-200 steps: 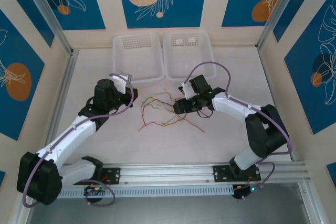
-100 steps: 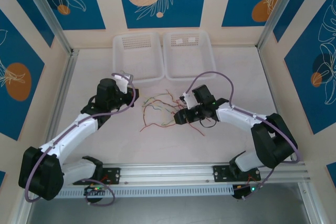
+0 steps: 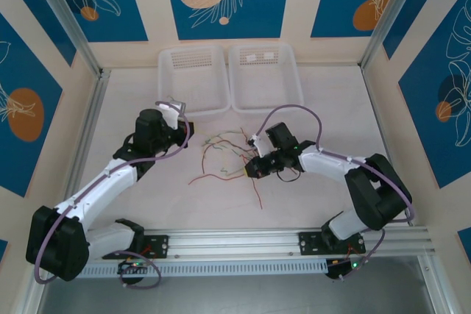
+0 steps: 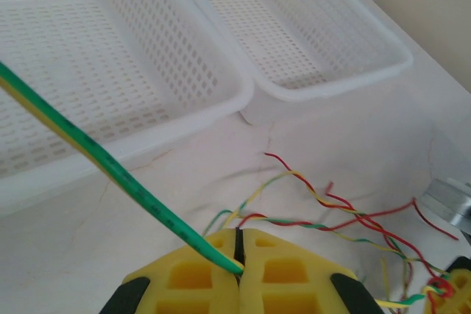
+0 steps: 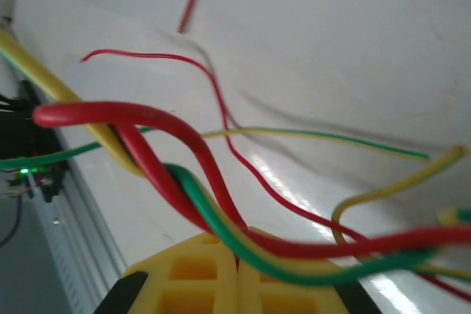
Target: Untangle the cables
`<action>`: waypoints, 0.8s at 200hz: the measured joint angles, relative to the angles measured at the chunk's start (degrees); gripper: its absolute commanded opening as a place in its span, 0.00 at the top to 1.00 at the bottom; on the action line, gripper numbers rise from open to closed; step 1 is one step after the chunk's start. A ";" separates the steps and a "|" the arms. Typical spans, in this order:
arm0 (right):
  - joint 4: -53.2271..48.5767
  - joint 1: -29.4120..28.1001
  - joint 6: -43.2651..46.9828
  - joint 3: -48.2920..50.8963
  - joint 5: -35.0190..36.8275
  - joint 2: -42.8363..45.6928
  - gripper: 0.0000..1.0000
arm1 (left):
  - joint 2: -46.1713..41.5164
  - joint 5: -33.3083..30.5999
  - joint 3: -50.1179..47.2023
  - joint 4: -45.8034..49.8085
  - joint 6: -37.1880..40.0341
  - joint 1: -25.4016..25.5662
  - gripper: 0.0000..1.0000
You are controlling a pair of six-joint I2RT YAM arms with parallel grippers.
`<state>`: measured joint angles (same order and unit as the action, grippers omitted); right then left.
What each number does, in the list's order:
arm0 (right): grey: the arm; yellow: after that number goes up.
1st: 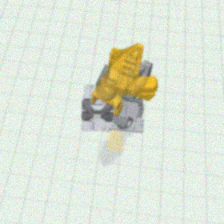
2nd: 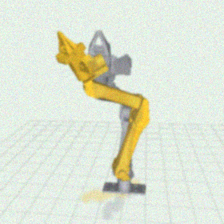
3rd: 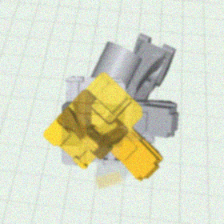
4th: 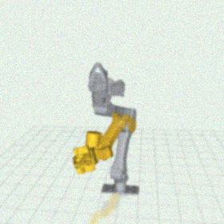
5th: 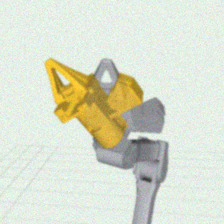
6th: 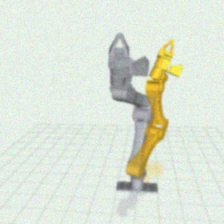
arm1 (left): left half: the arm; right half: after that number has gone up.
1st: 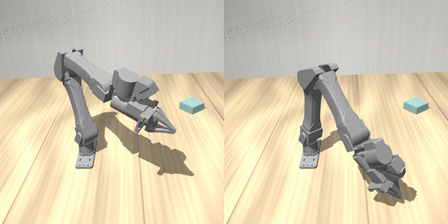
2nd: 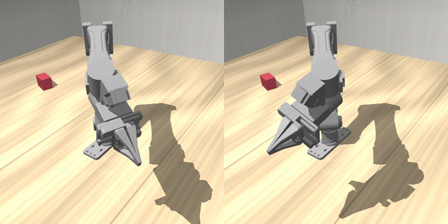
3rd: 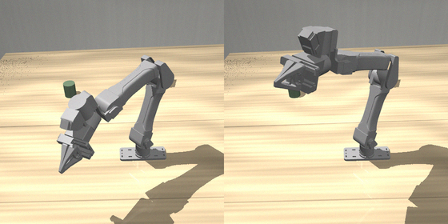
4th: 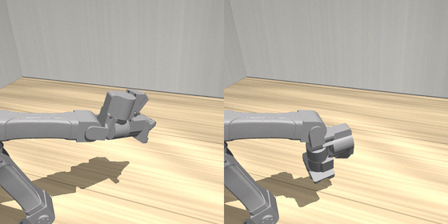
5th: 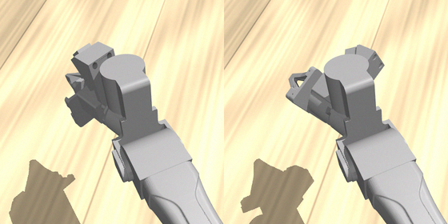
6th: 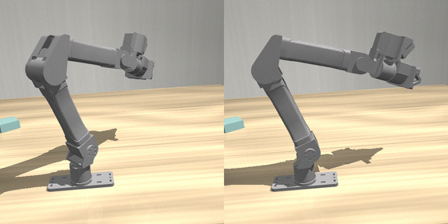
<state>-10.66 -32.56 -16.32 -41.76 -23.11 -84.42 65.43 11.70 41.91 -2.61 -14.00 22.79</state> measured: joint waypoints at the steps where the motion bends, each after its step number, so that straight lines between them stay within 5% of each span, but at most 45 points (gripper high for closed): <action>1: 0.15 0.02 -0.15 0.22 -0.33 0.35 1.00 | 0.00 -0.02 0.00 -0.04 0.00 0.00 1.00; 66: 9.66 5.22 -9.57 2.93 -12.37 12.02 1.00 | -0.04 -0.96 0.13 -0.20 1.60 4.72 1.00; 160: 9.84 8.02 -13.94 -2.56 -1.20 13.75 1.00 | 1.36 0.44 1.77 -2.34 4.22 15.85 1.00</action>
<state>-0.82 -24.53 -30.26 -44.31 -24.32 -70.67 66.78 12.14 43.68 -4.95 -9.78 38.63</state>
